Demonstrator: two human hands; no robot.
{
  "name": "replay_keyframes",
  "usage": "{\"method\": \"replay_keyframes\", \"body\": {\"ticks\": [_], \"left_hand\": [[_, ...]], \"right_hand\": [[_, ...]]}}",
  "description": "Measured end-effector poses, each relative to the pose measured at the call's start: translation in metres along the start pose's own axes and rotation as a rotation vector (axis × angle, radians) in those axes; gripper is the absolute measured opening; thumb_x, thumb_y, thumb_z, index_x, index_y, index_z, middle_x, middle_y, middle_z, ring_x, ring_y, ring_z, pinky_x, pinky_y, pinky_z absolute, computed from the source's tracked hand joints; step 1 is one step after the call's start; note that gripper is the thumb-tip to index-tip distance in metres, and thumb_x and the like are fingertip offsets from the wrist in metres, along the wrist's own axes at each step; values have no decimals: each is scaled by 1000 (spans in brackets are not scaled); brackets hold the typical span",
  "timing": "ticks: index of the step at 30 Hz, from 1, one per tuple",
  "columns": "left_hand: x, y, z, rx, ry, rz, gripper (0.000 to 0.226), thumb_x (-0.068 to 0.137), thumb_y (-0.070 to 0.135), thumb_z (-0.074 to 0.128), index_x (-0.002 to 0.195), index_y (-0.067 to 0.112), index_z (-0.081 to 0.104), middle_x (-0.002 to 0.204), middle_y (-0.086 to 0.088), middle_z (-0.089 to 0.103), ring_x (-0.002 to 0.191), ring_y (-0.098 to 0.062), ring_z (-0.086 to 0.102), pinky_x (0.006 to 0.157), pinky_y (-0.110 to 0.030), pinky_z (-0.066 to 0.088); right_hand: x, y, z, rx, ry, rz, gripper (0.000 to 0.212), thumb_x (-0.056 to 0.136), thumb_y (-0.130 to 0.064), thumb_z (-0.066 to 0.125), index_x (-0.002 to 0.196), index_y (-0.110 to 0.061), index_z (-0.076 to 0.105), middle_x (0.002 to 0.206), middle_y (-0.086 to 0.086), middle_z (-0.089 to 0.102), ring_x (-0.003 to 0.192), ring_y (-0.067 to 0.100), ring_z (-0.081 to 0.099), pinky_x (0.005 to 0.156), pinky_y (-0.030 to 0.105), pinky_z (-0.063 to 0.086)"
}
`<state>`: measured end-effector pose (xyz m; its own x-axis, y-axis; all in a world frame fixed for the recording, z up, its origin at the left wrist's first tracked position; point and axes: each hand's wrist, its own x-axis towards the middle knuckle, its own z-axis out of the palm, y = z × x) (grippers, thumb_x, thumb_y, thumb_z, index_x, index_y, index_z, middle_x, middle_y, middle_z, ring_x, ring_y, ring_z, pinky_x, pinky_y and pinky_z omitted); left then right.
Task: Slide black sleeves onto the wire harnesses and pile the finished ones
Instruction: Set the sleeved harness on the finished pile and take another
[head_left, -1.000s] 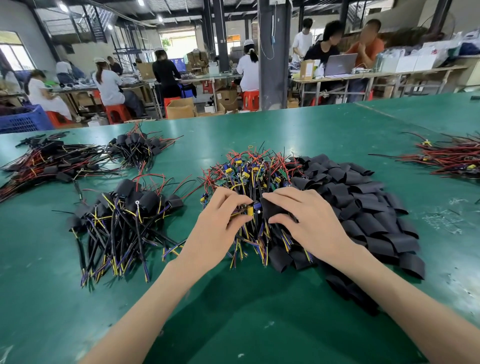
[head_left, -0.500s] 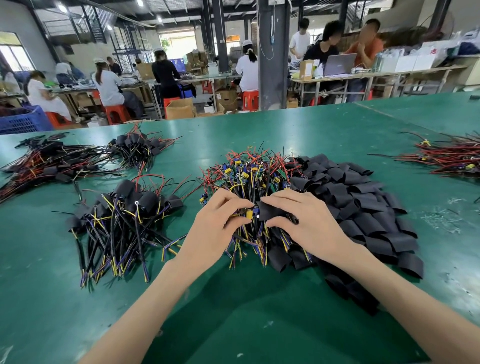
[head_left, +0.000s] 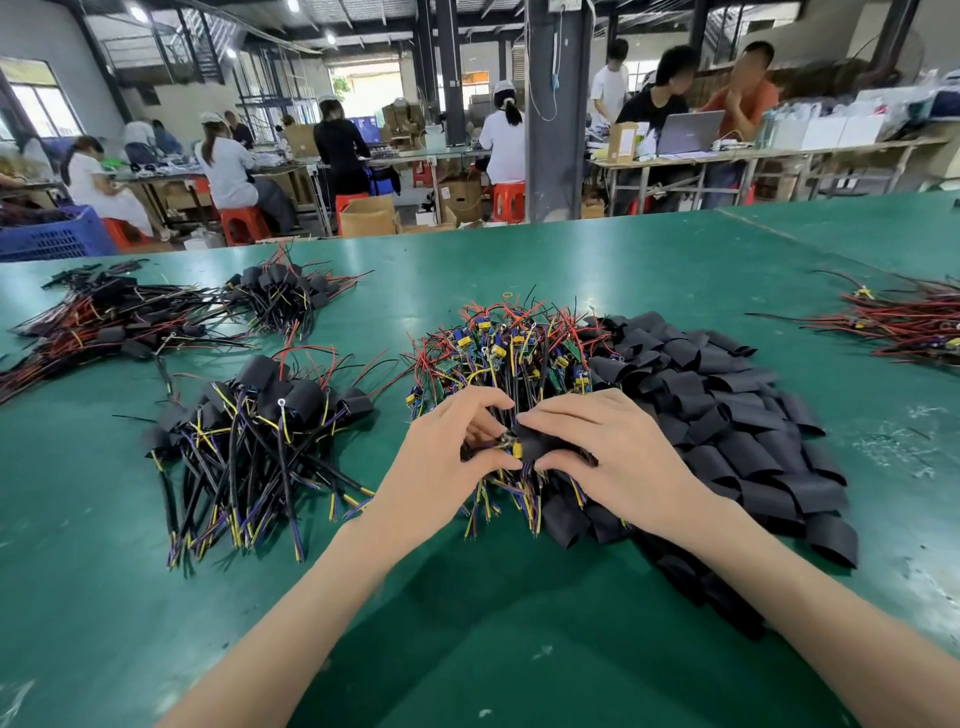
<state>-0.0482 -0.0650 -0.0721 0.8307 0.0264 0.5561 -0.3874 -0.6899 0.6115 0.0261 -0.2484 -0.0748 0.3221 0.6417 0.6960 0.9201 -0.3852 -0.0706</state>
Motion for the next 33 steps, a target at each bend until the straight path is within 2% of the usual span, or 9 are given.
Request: {"method": "replay_keyframes", "body": {"ticks": [3, 5, 9, 11, 17, 23, 30, 33], "left_hand": [[2, -2, 0, -15, -30, -16, 58, 67, 12, 83, 107, 38, 50, 89, 6, 62, 77, -3, 55, 74, -7, 41], [2, -4, -1, -22, -41, -49, 51, 69, 17, 83, 107, 31, 53, 92, 5, 62, 77, -2, 55, 74, -8, 42], [3, -4, -2, 38, -39, -78, 12, 82, 17, 73, 89, 20, 63, 80, 12, 64, 75, 4, 56, 71, -5, 39], [3, -4, -1, 46, -35, -85, 5, 84, 13, 69, 85, 17, 65, 78, 13, 64, 74, 2, 57, 70, -6, 39], [2, 0, -1, 34, -23, -67, 4, 83, 11, 71, 82, 14, 69, 78, 11, 64, 72, 3, 57, 70, -5, 38], [2, -1, -1, 62, -15, -34, 4, 81, 11, 73, 82, 13, 70, 78, 7, 65, 76, 0, 57, 71, -6, 40], [2, -4, 3, 38, 2, -96, 11, 79, 14, 75, 77, 19, 66, 67, 15, 63, 67, 4, 57, 66, -6, 39], [2, -3, 3, 53, 6, -98, 9, 78, 15, 75, 81, 17, 67, 68, 15, 63, 68, 4, 56, 66, -7, 40]], "right_hand": [[0, -1, 1, 30, 2, 51, 35, 76, -25, 69, 108, -12, 70, 108, -1, 68, 92, 22, 65, 79, 38, 48], [-1, -1, 2, 52, 25, 97, 34, 77, -24, 70, 109, -13, 70, 109, -1, 68, 95, 17, 60, 82, 32, 41], [0, 2, 1, 55, 39, 135, 34, 77, -24, 70, 109, -13, 69, 108, -2, 68, 99, 14, 57, 85, 26, 35], [-1, 2, 1, 62, 33, 128, 34, 77, -25, 69, 109, -12, 69, 108, -2, 68, 99, 12, 55, 85, 25, 34], [-3, 1, 3, 87, 2, 103, 36, 78, -28, 67, 111, -14, 68, 109, -3, 68, 99, 10, 53, 84, 25, 34], [-3, 1, 2, 85, -65, 113, 37, 80, -30, 65, 112, -14, 68, 112, -4, 67, 99, 18, 61, 87, 27, 36], [-1, -4, 1, 60, -58, 70, 36, 79, -28, 67, 111, -11, 68, 110, -1, 68, 94, 24, 65, 80, 42, 50], [-1, -2, 2, 69, -58, 70, 37, 80, -28, 67, 113, -11, 68, 112, -2, 67, 97, 23, 64, 84, 38, 45]]}}
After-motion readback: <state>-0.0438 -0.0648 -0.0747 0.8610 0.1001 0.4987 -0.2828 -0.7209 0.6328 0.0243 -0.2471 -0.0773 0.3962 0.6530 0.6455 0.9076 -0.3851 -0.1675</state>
